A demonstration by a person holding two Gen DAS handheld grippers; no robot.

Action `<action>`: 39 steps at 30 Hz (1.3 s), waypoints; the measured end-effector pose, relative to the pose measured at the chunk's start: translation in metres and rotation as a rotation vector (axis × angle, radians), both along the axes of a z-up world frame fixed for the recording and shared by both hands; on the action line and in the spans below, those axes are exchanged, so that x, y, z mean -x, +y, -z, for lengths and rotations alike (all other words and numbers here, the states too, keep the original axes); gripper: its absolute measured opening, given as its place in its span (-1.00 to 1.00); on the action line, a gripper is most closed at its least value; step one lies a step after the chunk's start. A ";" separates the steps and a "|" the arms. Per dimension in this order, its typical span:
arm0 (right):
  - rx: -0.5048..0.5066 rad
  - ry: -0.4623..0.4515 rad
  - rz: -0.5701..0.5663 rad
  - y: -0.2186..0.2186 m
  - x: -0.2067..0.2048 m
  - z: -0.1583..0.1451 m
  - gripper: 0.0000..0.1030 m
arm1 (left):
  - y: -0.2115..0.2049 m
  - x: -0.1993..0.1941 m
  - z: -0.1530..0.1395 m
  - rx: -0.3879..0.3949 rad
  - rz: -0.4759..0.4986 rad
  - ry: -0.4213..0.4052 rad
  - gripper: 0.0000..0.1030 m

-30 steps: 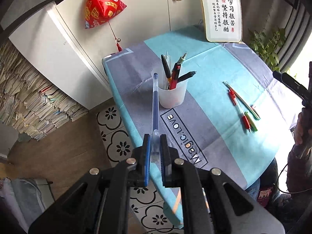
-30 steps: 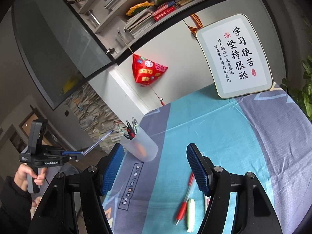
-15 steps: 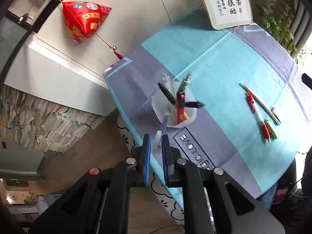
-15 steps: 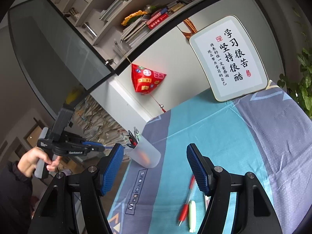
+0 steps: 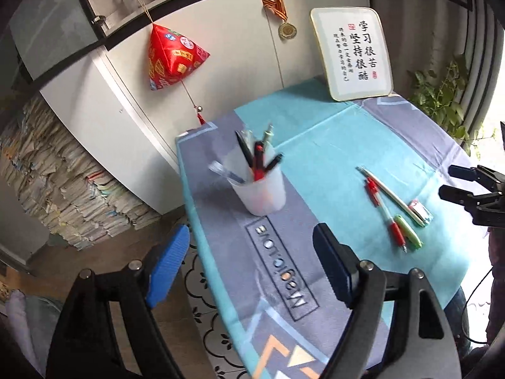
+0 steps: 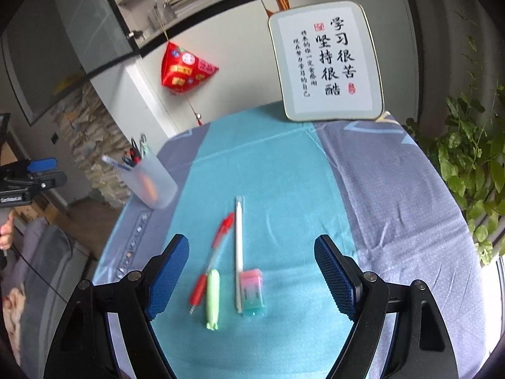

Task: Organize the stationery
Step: 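Move the right tool to the white pen while the left tool grasps the red pen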

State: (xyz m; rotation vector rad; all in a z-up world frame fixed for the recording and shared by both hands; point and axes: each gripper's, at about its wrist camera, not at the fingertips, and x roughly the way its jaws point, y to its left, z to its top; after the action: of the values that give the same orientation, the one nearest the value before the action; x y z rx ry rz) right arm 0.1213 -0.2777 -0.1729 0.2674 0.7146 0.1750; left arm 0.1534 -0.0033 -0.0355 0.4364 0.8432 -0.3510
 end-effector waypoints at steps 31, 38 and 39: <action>0.089 0.067 -0.186 0.036 0.009 0.040 -0.48 | -0.120 0.042 0.137 0.142 0.163 0.203 0.54; 0.041 0.108 -0.197 0.036 0.003 0.050 -0.48 | -0.121 0.032 0.140 0.194 0.198 0.158 0.48; 0.028 0.114 -0.188 0.032 0.000 0.053 -0.48 | -0.120 0.031 0.140 0.196 0.198 0.152 0.40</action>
State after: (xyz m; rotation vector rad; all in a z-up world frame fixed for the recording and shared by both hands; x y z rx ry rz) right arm 0.1212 -0.2454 -0.2256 0.1841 0.8547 0.3305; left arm 0.1226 -0.1237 -0.1754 0.3131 0.9056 -0.6504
